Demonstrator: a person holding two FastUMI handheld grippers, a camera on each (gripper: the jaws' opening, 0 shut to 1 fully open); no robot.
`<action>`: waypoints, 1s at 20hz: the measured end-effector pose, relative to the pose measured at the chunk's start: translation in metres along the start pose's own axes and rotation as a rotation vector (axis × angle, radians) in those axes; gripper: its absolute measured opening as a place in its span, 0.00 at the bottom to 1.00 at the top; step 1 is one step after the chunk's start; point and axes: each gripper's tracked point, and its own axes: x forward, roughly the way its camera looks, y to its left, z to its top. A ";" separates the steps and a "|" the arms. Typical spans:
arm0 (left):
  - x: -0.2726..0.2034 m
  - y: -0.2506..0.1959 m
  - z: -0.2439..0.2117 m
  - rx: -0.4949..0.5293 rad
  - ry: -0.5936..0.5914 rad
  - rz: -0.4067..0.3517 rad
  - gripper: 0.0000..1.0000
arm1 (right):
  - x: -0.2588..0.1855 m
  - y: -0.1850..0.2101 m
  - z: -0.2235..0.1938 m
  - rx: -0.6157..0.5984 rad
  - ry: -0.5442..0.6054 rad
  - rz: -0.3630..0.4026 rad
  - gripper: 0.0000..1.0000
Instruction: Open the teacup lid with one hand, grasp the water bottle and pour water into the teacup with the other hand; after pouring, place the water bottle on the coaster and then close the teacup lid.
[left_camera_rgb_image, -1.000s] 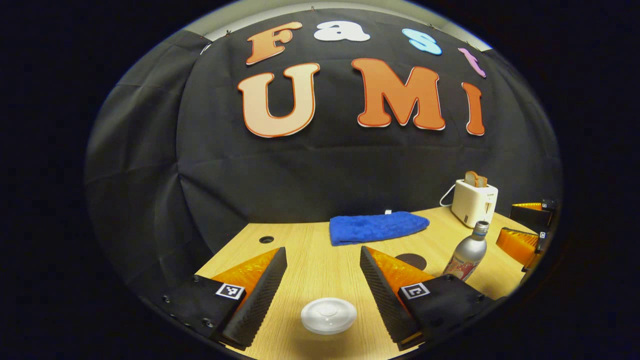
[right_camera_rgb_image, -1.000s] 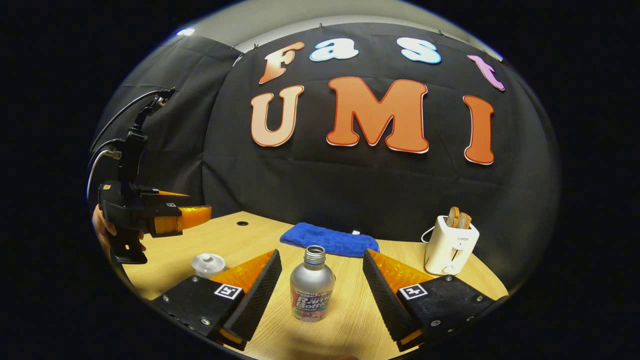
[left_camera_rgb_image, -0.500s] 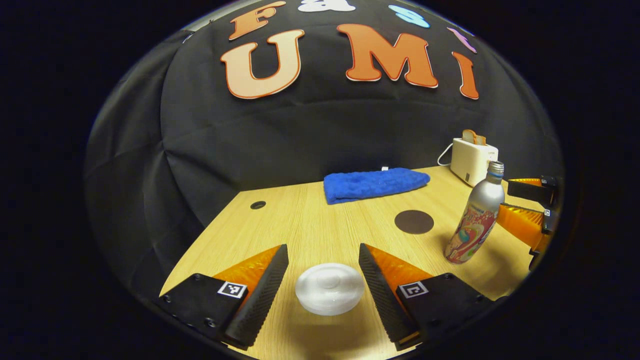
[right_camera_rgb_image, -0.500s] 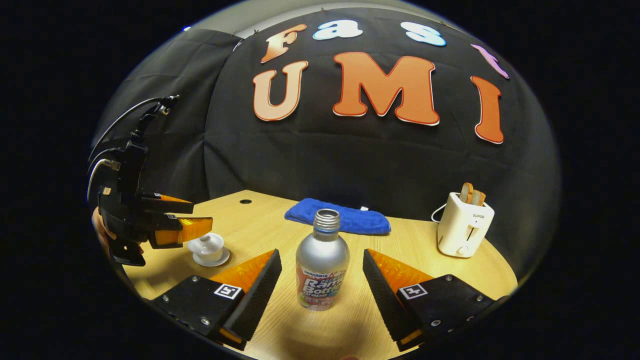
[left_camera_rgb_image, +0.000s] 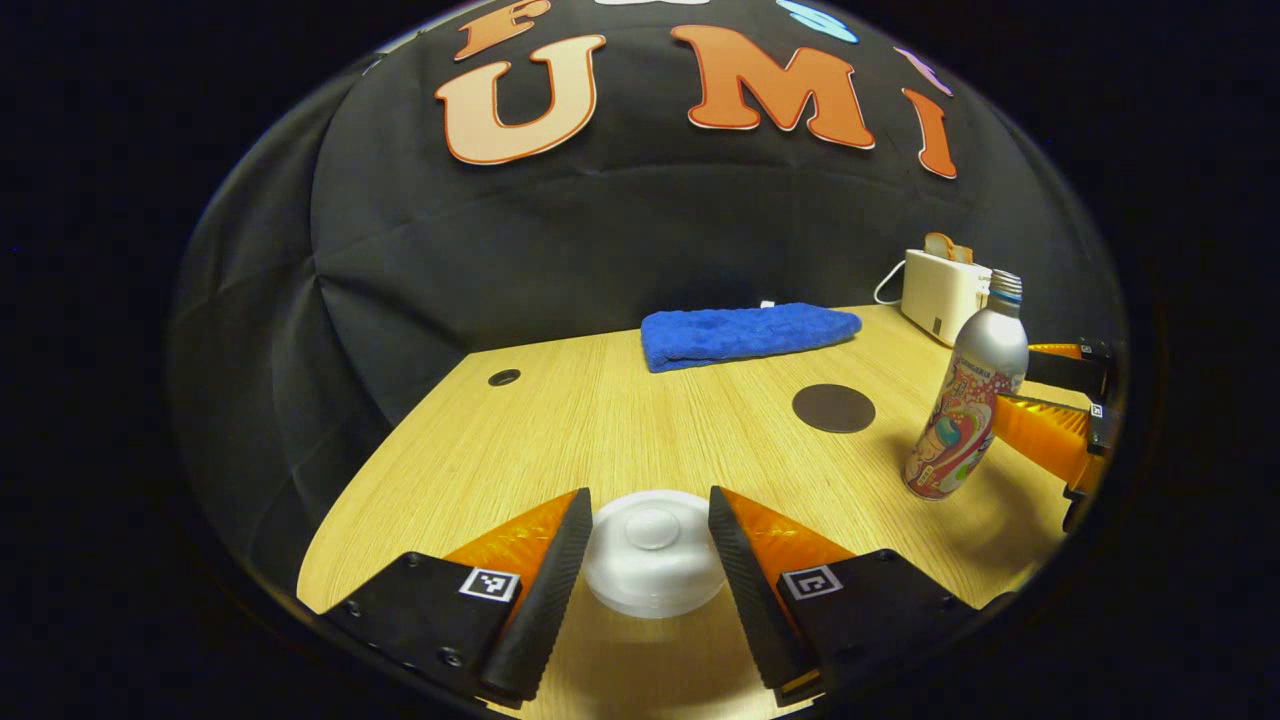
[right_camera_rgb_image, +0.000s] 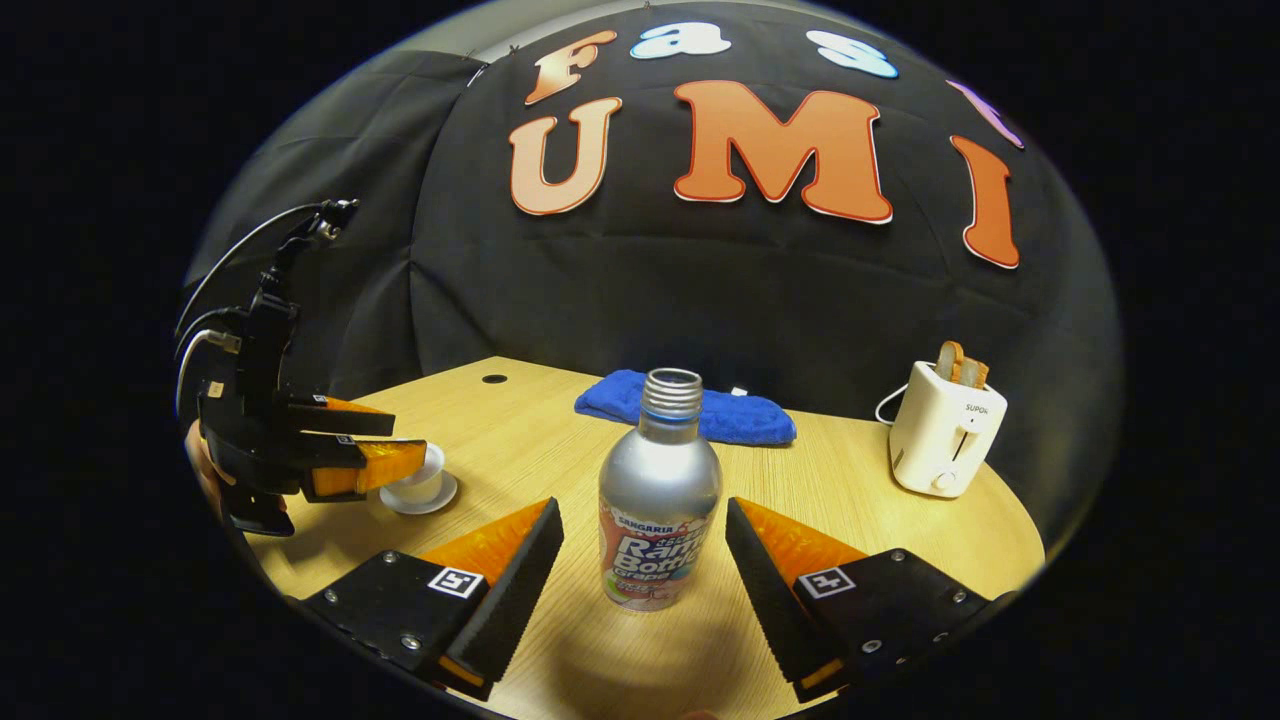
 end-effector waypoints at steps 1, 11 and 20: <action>0.002 -0.001 -0.002 0.005 0.001 -0.004 0.77 | 0.001 0.000 -0.002 0.002 0.004 0.001 0.98; 0.006 -0.002 -0.006 0.013 -0.063 -0.028 0.67 | 0.007 0.000 -0.016 0.013 0.034 0.008 0.98; 0.013 0.005 0.000 0.024 -0.099 0.002 0.42 | 0.013 -0.002 -0.023 0.017 0.052 0.012 0.99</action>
